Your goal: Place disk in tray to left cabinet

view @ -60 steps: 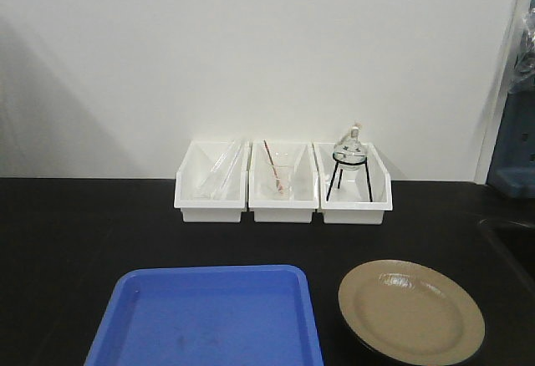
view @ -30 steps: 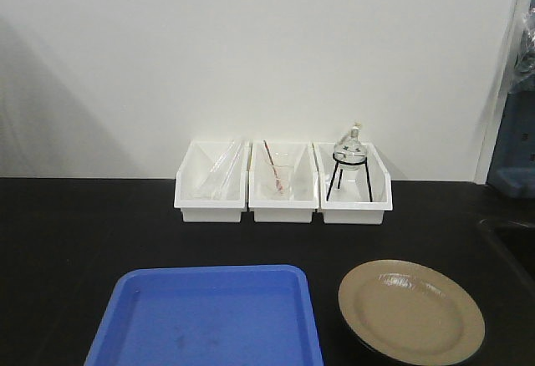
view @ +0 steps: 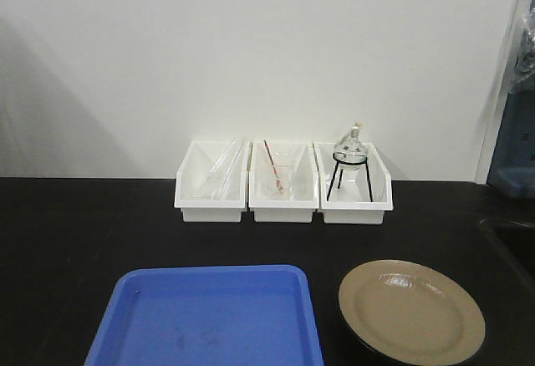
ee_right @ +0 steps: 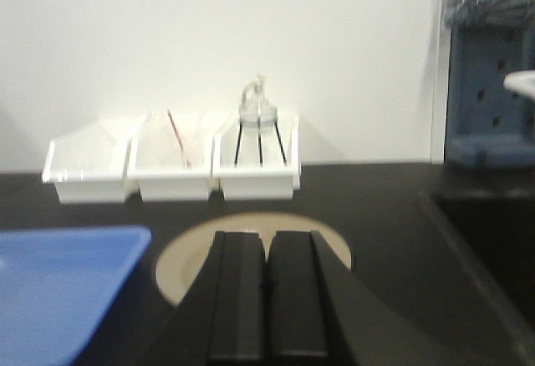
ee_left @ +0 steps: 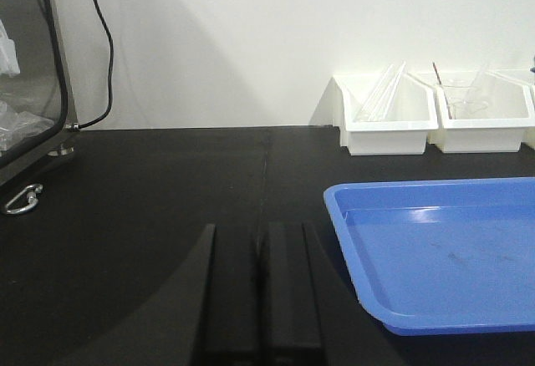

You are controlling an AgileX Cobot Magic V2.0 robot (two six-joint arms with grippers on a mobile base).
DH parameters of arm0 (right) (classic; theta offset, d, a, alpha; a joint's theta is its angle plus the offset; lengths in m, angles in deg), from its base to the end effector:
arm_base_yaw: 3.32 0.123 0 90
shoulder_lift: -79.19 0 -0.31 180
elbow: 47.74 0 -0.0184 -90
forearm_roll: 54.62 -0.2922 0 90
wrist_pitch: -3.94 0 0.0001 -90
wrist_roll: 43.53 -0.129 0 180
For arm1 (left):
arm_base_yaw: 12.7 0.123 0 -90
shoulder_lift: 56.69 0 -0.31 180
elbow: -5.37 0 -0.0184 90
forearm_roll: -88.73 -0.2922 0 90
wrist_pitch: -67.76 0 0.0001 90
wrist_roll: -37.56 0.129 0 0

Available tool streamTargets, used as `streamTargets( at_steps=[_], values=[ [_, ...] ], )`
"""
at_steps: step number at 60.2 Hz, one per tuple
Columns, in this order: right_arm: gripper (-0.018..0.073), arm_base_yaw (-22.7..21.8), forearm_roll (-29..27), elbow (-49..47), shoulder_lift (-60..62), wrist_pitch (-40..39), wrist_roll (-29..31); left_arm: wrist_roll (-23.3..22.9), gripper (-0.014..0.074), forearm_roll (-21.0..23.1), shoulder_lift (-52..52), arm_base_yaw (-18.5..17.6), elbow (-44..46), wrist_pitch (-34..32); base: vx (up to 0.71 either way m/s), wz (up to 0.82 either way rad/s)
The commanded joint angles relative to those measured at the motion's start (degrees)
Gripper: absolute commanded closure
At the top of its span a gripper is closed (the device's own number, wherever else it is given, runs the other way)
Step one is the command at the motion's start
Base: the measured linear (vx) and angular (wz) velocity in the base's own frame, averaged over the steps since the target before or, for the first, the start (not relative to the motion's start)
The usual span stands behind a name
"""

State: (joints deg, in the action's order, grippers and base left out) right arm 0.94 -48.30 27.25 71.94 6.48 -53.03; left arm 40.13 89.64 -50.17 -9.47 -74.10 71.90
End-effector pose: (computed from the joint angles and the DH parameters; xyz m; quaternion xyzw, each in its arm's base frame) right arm 0.1077 0.0074 0.2315 -0.0045 0.6741 0.0463 0.7372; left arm 0.1110 0.0061 0.1966 -0.0093 0.7078 0.0297 0.7057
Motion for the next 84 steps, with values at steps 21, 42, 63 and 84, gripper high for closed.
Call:
streamTargets(
  at_steps=[21, 42, 63, 84],
  values=[
    [0.0561, -0.3, 2.0, -29.4, -30.3, 14.5, -0.9, -0.5, 0.0605, 0.1, 0.2, 0.1, -1.8, -4.4, 0.00, 0.00],
    [0.0549, -0.3, 1.5, -32.5, -54.7, -4.9, -1.7, -0.5, 0.0605, 0.1, 0.2, 0.1, -1.8, -4.4, 0.00, 0.00],
    [0.0386, -0.3, -7.6, -32.5, -67.4, -8.8, -1.6, -0.5, 0.0605, 0.1, 0.2, 0.1, -1.8, -4.4, 0.00, 0.00],
    [0.0134, -0.3, -13.5, -32.5, -75.1, -17.9, -5.1, -0.5, 0.0605, 0.1, 0.2, 0.1, -1.8, -4.4, 0.00, 0.00]
  ],
)
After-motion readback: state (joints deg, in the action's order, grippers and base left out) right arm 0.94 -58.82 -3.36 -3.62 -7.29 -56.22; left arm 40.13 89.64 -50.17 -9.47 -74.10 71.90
